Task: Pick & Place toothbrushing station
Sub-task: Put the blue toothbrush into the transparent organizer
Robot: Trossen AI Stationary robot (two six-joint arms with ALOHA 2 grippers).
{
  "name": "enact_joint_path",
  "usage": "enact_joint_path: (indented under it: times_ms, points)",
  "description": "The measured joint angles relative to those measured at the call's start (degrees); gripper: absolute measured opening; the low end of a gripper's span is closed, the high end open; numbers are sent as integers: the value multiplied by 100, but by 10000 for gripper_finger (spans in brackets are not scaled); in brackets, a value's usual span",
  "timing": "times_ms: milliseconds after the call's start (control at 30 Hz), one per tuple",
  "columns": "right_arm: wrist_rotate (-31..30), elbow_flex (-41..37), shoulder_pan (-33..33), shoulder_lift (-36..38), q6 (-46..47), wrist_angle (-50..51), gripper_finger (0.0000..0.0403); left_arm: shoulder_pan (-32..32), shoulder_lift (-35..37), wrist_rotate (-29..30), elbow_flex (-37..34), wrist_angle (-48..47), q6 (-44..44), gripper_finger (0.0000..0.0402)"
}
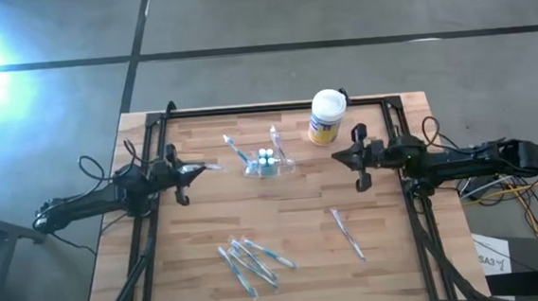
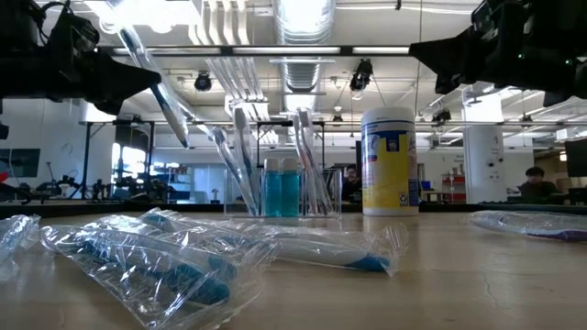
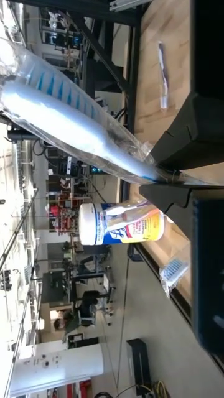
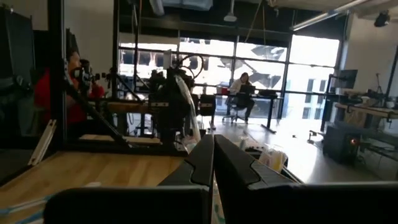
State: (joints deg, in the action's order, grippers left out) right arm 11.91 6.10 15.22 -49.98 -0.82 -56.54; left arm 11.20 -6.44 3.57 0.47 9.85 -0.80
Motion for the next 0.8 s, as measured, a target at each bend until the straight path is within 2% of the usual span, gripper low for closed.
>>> enact_joint_path:
  times_ms: [267, 467, 633, 800]
  points:
    - [-28, -338, 7, 537, -201, 14, 8, 4, 0, -121, 14, 106, 47, 25]
    - [-50, -354, 7, 568, -312, 12, 8, 4, -24, -367, 216, 71, 92, 25]
    - [-60, -277, 7, 474, -282, 14, 8, 2, -203, -372, 786, 100, -171, 25]
    - [-152, -225, 7, 390, -354, 18, 8, 9, -822, -373, 1447, 53, -645, 25]
